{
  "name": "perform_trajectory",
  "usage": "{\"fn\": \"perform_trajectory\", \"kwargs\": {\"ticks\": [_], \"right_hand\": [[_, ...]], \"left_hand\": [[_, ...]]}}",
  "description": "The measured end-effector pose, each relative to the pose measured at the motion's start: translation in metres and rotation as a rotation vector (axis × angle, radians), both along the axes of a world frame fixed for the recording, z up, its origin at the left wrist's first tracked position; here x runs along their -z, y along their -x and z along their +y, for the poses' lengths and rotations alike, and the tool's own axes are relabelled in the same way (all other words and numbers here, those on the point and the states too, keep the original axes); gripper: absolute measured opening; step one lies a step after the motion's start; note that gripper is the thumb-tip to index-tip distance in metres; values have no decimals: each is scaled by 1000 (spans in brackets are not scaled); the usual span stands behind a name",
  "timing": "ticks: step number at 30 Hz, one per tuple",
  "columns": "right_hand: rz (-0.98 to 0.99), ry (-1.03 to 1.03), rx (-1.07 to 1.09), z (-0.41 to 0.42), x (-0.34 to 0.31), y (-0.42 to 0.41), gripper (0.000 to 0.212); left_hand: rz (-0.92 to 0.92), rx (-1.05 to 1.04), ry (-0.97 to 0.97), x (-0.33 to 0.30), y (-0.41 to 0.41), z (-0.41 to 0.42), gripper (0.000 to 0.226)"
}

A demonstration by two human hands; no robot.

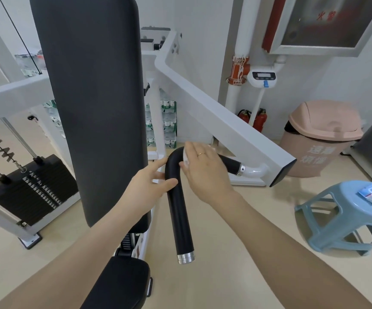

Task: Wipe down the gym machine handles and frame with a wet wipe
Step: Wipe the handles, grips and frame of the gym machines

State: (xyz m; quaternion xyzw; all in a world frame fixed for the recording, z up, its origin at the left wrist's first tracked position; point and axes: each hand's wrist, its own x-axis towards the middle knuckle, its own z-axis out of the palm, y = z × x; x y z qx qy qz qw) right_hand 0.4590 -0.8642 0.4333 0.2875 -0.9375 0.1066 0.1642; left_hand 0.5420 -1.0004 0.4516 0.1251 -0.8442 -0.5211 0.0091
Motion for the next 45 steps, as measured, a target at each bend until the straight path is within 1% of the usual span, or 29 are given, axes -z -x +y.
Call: {"fn": "perform_trajectory", "kwargs": {"ticks": [2, 3, 5, 6, 8, 11, 12, 14, 16, 18, 19, 21, 23, 25, 28, 29, 31, 33, 34, 35, 37, 39, 41, 42, 44, 45], "right_hand": [[-102, 4, 15, 20, 1, 2, 42], [-150, 22, 77, 30, 2, 2, 40], [-144, 45, 160, 31, 2, 5, 38], [-136, 48, 143, 20, -1, 7, 38], [-108, 15, 16, -8, -8, 7, 40], [-31, -121, -242, -25, -15, -1, 57], [-42, -154, -318, -20, -15, -1, 57], [-46, -203, -443, -6, -16, 4, 49], [-10, -244, -475, -4, -21, 7, 45], [18, -300, -473, -11, -22, -1, 47], [41, -356, -522, -14, -20, -10, 49], [72, -484, -695, -9, -10, -35, 52], [78, -568, -808, 3, -6, -42, 50], [90, -542, -803, 0, -9, -34, 49], [153, -406, -640, -14, -14, -22, 50], [163, -394, -616, -14, -12, -25, 51], [134, -430, -717, -2, -5, -37, 49], [30, -488, -852, 13, -4, -49, 45], [9, -512, -877, 14, -7, -48, 45], [11, -524, -872, 11, -11, -44, 46], [53, -460, -791, 0, -17, -34, 50], [154, -434, -768, -4, -15, -36, 48], [221, -576, -885, 5, -4, -48, 47], [213, -640, -951, 13, 2, -55, 48], [152, -674, -1042, 24, 5, -65, 50], [133, -652, -1077, 26, 6, -68, 49]], "left_hand": [[-2, 16, -38, 0, -1, -2, 53], [-3, 25, -53, 0, -2, -4, 51], [-9, 31, -72, 3, -3, -8, 45], [-11, 25, -75, 4, -4, -10, 39], [-2, -19, -71, 6, -6, -17, 31], [39, -105, -57, 4, -10, -29, 21], [46, -129, -56, 3, -12, -33, 19], [51, -169, -73, 3, -15, -38, 15], [58, -182, -80, 6, -18, -40, 14], [63, -191, -95, 9, -23, -40, 16], [64, -194, -105, 11, -26, -40, 17], [56, -197, -109, 13, -30, -41, 17], [41, -200, -101, 13, -32, -41, 16], [33, -192, -87, 12, -32, -41, 16], [34, -182, -85, 11, -36, -40, 16], [36, -182, -92, 11, -38, -41, 15], [33, -176, -97, 13, -43, -42, 15], [26, -172, -65, 14, -47, -42, 17], [24, -172, -55, 14, -47, -42, 18], [21, -171, -54, 15, -47, -41, 19], [19, -165, -63, 14, -47, -39, 19], [29, -160, -71, 13, -46, -38, 18], [35, -150, -61, 13, -46, -37, 19], [39, -148, -49, 13, -45, -36, 20], [51, -159, -36, 14, -43, -35, 22], [56, -165, -40, 14, -41, -34, 23]]}}
